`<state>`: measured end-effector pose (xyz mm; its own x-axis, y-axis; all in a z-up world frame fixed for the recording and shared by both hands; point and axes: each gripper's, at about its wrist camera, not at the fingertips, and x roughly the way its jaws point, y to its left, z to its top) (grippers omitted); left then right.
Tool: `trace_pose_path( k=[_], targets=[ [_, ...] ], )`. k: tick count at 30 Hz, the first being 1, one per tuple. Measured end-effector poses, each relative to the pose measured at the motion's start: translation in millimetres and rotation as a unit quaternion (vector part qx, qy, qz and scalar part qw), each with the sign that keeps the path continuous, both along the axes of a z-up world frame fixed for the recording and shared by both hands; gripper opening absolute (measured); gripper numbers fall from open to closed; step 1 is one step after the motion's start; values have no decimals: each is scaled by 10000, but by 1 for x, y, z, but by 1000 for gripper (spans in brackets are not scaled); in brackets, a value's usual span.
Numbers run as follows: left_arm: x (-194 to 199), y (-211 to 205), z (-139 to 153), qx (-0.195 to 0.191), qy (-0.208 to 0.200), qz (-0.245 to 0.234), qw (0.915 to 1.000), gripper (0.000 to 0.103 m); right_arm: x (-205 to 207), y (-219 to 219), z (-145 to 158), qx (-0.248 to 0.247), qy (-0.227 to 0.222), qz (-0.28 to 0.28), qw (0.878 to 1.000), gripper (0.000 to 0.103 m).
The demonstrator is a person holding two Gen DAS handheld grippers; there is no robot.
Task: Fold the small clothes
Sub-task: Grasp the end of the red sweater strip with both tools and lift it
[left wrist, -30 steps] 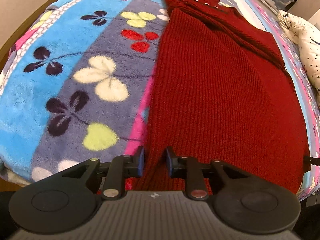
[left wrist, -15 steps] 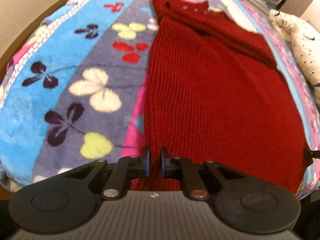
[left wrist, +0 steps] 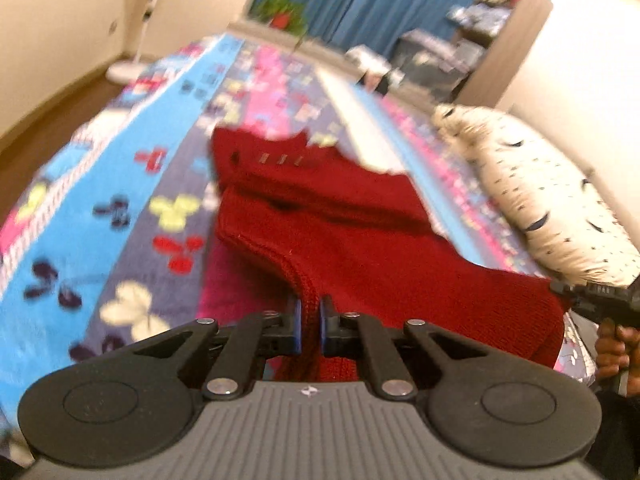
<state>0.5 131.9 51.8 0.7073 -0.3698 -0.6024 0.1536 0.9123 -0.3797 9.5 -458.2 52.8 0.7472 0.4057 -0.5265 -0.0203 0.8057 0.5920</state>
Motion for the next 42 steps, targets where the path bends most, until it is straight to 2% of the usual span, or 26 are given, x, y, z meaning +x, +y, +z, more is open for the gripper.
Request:
trace_pose_path(
  k=[5, 10, 14, 17, 19, 21, 22, 24, 27, 30, 31, 34, 36, 37, 39, 40, 42],
  targets=[
    [-18, 15, 30, -247, -516, 45, 9984, 6, -25, -12, 34, 311, -719, -232, 9967, 8],
    [-45, 36, 66, -513, -907, -24, 9946, 6, -68, -13, 65, 449, -1339, -250, 9897, 8],
    [-80, 65, 103, -1032, -985, -95, 9897, 6, -120, -15, 94, 538, -1756, -260, 9827, 7],
    [-99, 81, 125, -1203, -1093, -75, 9867, 6, -153, -26, 106, 767, -1971, -376, 9767, 7],
    [-89, 91, 122, -1399, -854, 76, 9864, 6, -146, -37, 101, 967, -1665, -561, 9797, 8],
    [-58, 91, 102, -1219, -501, 249, 9910, 6, -113, -41, 83, 659, -1007, -756, 9898, 7],
    [-40, 92, 89, -1246, -259, 351, 9912, 6, -96, -42, 72, 622, -713, -846, 9919, 7],
    [9, 88, 59, -1022, 167, 510, 9933, 6, -51, -46, 39, 803, 37, -1025, 9915, 8],
    [81, 85, 23, -816, 718, 625, 9921, 6, 21, -43, -2, 539, 858, -1156, 9881, 8],
    [138, 84, -8, -605, 1121, 622, 9899, 6, 76, -31, -32, 39, 1301, -1126, 9851, 8],
    [153, 87, -20, -609, 1272, 691, 9876, 6, 91, -34, -45, 85, 1498, -1197, 9814, 8],
    [175, 91, -56, -636, 1574, 626, 9835, 8, 111, -37, -79, 251, 1821, -1364, 9734, 8],
    [179, 97, -67, -711, 1776, 804, 9782, 9, 117, -39, -96, 478, 2000, -1468, 9676, 11],
    [178, 99, -66, -777, 1728, 818, 9785, 11, 119, -40, -95, 433, 1987, -1499, 9676, 14],
    [176, 105, -57, -743, 1462, 912, 9822, 11, 117, -39, -80, -96, 1648, -1759, 9705, 15],
    [174, 112, -53, -714, 1343, 1045, 9828, 12, 116, -41, -76, -203, 1533, -1863, 9702, 19],
    [168, 126, -48, -717, 1238, 1217, 9822, 13, 106, -50, -70, -38, 1353, -1916, 9721, 20]
  ],
)
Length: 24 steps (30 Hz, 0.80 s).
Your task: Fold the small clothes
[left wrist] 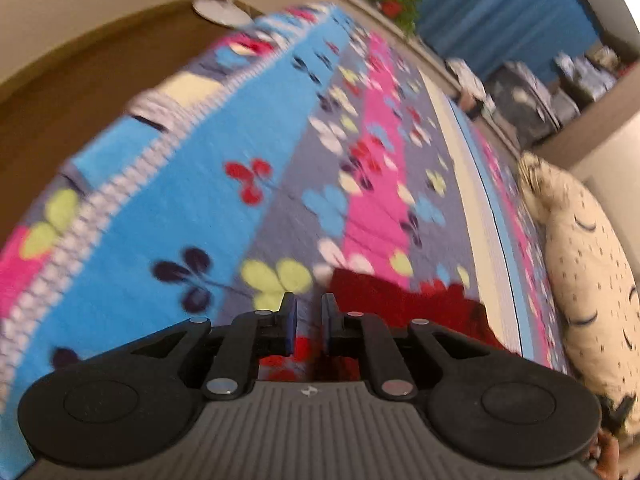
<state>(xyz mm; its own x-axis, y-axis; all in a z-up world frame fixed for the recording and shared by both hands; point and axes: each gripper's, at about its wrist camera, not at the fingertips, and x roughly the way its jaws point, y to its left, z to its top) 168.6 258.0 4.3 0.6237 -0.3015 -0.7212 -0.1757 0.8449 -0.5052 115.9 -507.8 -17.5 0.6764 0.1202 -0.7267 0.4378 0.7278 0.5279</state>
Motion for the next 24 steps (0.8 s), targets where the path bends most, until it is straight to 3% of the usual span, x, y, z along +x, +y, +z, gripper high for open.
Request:
trace_pose_path(
  k=[2, 4, 7, 11, 14, 18, 24],
  targets=[
    [-6, 4, 3, 252, 54, -73, 9996, 23, -3, -6, -1, 68, -84, 262, 9996, 20],
    [-11, 1, 4, 612, 224, -393, 9971, 51, -4, -5, -2, -99, 4, 746, 9972, 25],
    [-16, -17, -1, 999, 360, -1004, 9893, 64, -6, 7, -11, -382, 303, 1573, 9863, 39],
    [-15, -38, -2, 1133, 235, -1391, 9835, 70, -4, 33, -17, -715, 488, 2338, 9684, 40],
    [-4, -61, -7, 1241, 207, -1628, 9786, 71, 2, 49, -17, -726, 437, 2562, 9629, 44],
    [13, -87, -17, 1418, 113, -1701, 9751, 71, 19, 56, -21, -807, 391, 2382, 9671, 46],
    [30, -93, -22, 1358, 37, -1416, 9805, 70, 40, 60, -25, -709, 177, 1976, 9775, 46]
  ],
)
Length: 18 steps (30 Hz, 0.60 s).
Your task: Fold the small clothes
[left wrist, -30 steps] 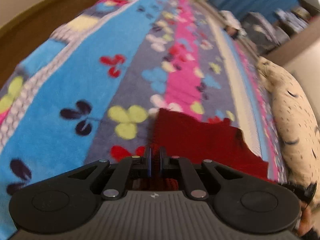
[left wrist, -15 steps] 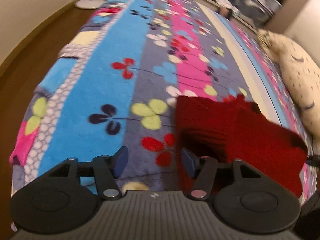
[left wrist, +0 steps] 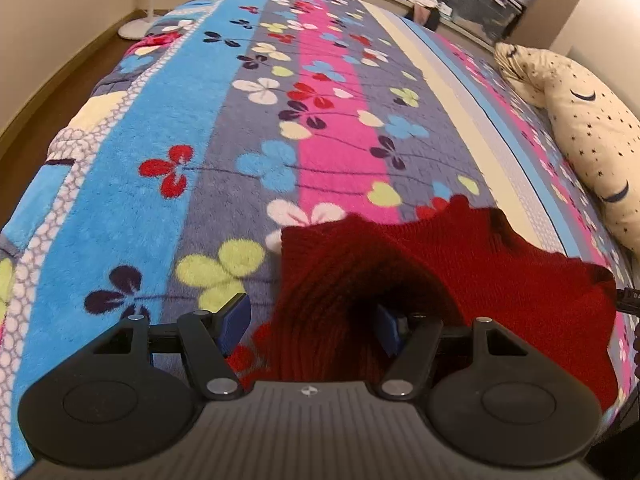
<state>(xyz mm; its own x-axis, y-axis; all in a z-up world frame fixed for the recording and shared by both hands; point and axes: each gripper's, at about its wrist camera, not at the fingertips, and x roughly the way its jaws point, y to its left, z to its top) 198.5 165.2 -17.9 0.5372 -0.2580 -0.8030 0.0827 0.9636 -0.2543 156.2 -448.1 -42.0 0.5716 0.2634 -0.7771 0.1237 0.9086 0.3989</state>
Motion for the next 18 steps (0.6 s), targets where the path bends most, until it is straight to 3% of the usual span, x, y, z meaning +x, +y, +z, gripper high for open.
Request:
trace_pose_path(
  k=[3, 5, 9, 10, 12, 15, 18],
  targets=[
    [5, 0, 1, -86, -142, 69, 9998, 68, 6, 0, -1, 181, -71, -221, 9996, 46],
    [7, 1, 1, -186, -202, 77, 9996, 60, 7, 0, -2, 229, -60, -264, 9994, 46],
    [8, -2, -1, -71, -222, -33, 9997, 24, 9, 5, -4, 118, -8, -200, 9997, 44],
    [7, -3, -2, -2, -215, -64, 9997, 17, 8, 6, -4, 115, -12, -185, 9998, 34],
    [6, -3, -2, 16, -245, -99, 9996, 17, 8, 7, -4, 75, -11, -144, 9999, 17],
    [7, -1, -4, 11, -198, -71, 9998, 19, 6, 9, -2, -13, -60, -102, 9999, 16],
    [9, 0, -9, -11, 16, -20, 10000, 41, 6, 11, -3, -16, -23, -116, 9999, 17]
  ],
)
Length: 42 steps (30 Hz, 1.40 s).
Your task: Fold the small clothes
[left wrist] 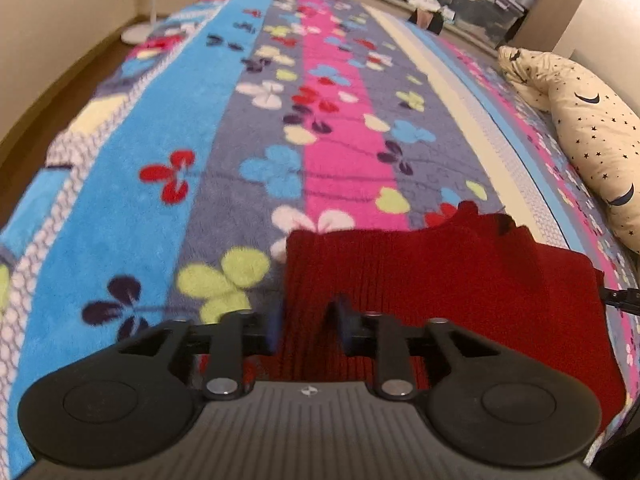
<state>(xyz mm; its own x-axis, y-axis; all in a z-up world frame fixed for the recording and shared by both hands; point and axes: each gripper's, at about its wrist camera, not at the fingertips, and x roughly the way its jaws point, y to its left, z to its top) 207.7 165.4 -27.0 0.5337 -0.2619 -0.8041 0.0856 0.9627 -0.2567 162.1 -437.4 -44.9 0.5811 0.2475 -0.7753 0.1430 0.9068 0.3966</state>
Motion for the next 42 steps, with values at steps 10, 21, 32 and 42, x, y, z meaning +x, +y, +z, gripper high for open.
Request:
trace_pose_path(
  k=[10, 21, 32, 42],
  targets=[
    [-8, 0, 17, 71, -640, 5, 9979, 11, -3, 2, 16, -146, -353, -96, 9992, 12],
    [2, 3, 21, 488, -951, 463, 9932, 11, -2, -6, 31, -89, -918, -838, 9922, 10],
    [7, -3, 6, 623, -485, 344, 9963, 14, 12, 9, 17, -691, -532, -640, 9941, 14],
    [-38, 21, 17, -329, 174, 437, 9983, 51, -35, 18, 18, -78, 421, -446, 9981, 43]
  ],
)
